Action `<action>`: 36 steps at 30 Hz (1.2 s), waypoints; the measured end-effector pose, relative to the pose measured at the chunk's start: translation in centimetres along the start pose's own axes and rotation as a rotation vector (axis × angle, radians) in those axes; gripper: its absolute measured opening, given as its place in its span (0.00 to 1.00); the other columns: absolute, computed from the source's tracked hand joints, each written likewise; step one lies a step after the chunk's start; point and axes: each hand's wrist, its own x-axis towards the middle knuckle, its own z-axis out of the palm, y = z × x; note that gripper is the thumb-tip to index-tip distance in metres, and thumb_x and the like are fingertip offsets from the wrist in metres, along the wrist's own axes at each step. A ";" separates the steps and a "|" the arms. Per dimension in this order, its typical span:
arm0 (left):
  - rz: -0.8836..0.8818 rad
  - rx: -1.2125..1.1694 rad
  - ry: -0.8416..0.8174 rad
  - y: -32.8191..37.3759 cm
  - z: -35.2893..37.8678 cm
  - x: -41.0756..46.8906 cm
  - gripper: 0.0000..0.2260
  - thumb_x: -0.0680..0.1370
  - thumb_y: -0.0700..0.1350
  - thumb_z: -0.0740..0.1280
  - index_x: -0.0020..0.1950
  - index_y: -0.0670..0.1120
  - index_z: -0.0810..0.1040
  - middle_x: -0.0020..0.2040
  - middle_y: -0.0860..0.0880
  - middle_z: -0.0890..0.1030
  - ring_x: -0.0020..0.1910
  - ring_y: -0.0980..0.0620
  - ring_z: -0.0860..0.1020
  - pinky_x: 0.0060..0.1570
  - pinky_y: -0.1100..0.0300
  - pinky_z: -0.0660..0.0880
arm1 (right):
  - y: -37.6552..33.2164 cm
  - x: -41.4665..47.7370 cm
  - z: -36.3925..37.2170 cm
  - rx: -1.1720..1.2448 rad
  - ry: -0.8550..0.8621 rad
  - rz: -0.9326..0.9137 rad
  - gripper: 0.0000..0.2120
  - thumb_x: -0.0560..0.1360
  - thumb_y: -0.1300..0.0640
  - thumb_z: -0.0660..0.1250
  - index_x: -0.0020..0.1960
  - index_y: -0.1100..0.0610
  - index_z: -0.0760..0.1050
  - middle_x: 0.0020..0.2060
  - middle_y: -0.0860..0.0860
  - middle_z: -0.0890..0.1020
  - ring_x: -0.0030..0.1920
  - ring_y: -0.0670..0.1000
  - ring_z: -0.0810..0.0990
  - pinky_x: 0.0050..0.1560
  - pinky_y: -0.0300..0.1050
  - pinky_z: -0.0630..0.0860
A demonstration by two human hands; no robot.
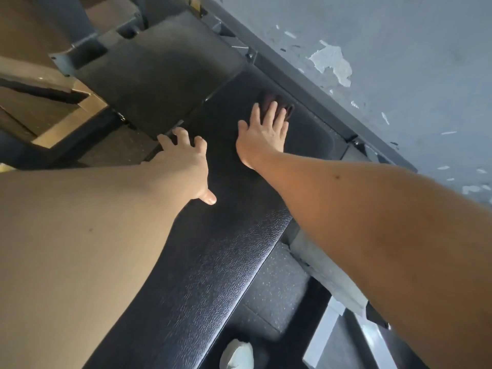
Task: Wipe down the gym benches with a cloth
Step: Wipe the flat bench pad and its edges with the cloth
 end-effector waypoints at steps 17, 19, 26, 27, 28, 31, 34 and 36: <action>0.027 0.003 0.024 -0.7 -0.3 -0.8 0.59 0.64 0.69 0.78 0.82 0.52 0.46 0.80 0.40 0.47 0.79 0.33 0.53 0.63 0.35 0.75 | 3.1 1.3 -1.4 0.088 0.040 0.293 0.28 0.85 0.47 0.47 0.83 0.50 0.48 0.82 0.56 0.41 0.81 0.62 0.38 0.79 0.60 0.38; 0.026 -0.004 0.025 -0.7 -0.3 -0.9 0.59 0.64 0.70 0.77 0.82 0.52 0.45 0.80 0.41 0.47 0.79 0.33 0.53 0.63 0.35 0.75 | 0.6 1.4 -0.9 0.095 0.021 0.123 0.27 0.85 0.47 0.46 0.83 0.48 0.48 0.82 0.54 0.40 0.81 0.60 0.37 0.79 0.59 0.38; 0.025 0.017 0.025 -0.8 -0.2 -0.8 0.60 0.63 0.71 0.76 0.82 0.53 0.44 0.81 0.40 0.47 0.79 0.33 0.52 0.64 0.37 0.75 | 7.1 0.8 -1.1 0.094 0.092 0.331 0.28 0.85 0.46 0.46 0.83 0.50 0.47 0.82 0.55 0.42 0.81 0.60 0.39 0.80 0.59 0.40; 0.022 0.015 0.024 -0.8 -0.3 -0.8 0.60 0.63 0.71 0.77 0.82 0.53 0.44 0.81 0.40 0.47 0.79 0.33 0.52 0.64 0.36 0.75 | 8.1 0.7 -1.3 0.110 0.086 0.357 0.28 0.84 0.46 0.46 0.83 0.50 0.47 0.82 0.55 0.43 0.81 0.60 0.40 0.80 0.58 0.41; 0.021 0.011 0.022 -0.8 -0.3 -0.8 0.60 0.63 0.71 0.77 0.82 0.53 0.44 0.81 0.40 0.47 0.79 0.33 0.52 0.64 0.36 0.75 | 8.6 0.5 -1.4 0.130 0.085 0.372 0.28 0.84 0.47 0.46 0.83 0.50 0.47 0.82 0.55 0.43 0.81 0.60 0.40 0.80 0.58 0.41; 0.022 0.002 0.019 -0.8 -0.3 -0.9 0.61 0.64 0.70 0.77 0.82 0.52 0.43 0.81 0.40 0.46 0.80 0.33 0.51 0.65 0.36 0.74 | 8.5 -1.1 -0.9 0.199 0.085 0.425 0.29 0.85 0.47 0.48 0.83 0.51 0.47 0.82 0.55 0.42 0.81 0.61 0.40 0.80 0.58 0.41; 0.021 -0.012 0.017 -0.7 -0.3 -0.9 0.61 0.63 0.70 0.78 0.82 0.52 0.43 0.81 0.41 0.46 0.80 0.33 0.51 0.64 0.35 0.74 | 8.1 -4.2 0.8 0.184 0.108 0.403 0.29 0.85 0.47 0.50 0.83 0.51 0.48 0.82 0.56 0.42 0.81 0.61 0.39 0.80 0.58 0.41; 0.018 -0.025 0.016 -0.7 -0.4 -0.9 0.61 0.63 0.69 0.78 0.83 0.52 0.43 0.81 0.41 0.46 0.80 0.33 0.50 0.64 0.34 0.74 | 8.2 -4.9 1.3 0.141 0.107 0.379 0.28 0.84 0.46 0.50 0.83 0.48 0.50 0.82 0.54 0.42 0.81 0.62 0.39 0.80 0.60 0.43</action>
